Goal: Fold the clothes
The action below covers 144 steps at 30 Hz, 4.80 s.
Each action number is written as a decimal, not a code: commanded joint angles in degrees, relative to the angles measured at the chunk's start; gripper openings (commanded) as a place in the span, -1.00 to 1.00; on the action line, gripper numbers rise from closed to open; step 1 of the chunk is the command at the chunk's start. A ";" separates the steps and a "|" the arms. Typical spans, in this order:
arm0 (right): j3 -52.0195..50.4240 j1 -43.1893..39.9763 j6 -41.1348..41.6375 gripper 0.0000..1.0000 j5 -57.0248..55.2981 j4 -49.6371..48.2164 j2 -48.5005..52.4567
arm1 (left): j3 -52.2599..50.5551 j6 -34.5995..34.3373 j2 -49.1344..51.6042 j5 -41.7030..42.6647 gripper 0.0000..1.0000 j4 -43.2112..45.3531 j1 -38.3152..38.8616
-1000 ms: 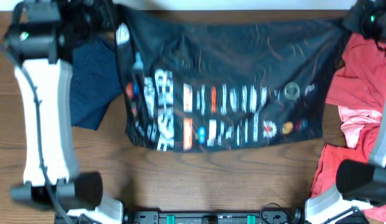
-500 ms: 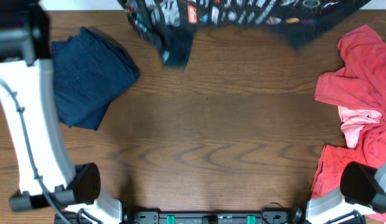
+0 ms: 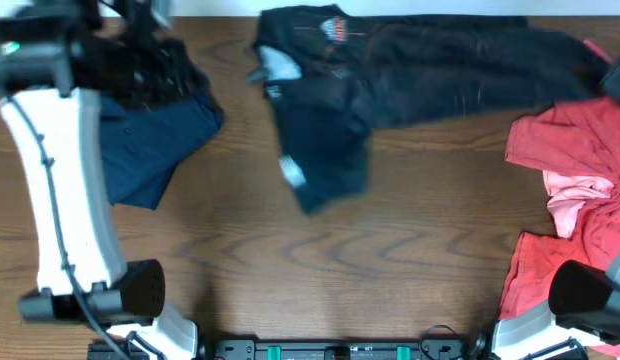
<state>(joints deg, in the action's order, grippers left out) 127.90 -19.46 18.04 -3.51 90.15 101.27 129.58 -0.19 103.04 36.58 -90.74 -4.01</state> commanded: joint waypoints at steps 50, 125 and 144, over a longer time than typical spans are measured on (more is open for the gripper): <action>-26.38 -0.79 -1.40 -0.98 -8.28 0.02 0.24 | -55.43 -20.37 20.31 -8.57 0.55 85.50 31.06; -54.64 2.80 -1.90 -0.98 2.49 -35.60 -10.49 | -61.02 -17.70 -21.86 -31.32 -0.88 42.64 13.55; -54.62 5.09 -2.03 0.02 5.88 -52.89 2.12 | -61.00 -17.70 -7.06 -31.28 0.18 55.65 10.97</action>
<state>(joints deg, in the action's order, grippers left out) 73.30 -13.91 16.58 1.98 36.45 103.57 68.71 -18.04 97.21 5.98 -32.86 8.23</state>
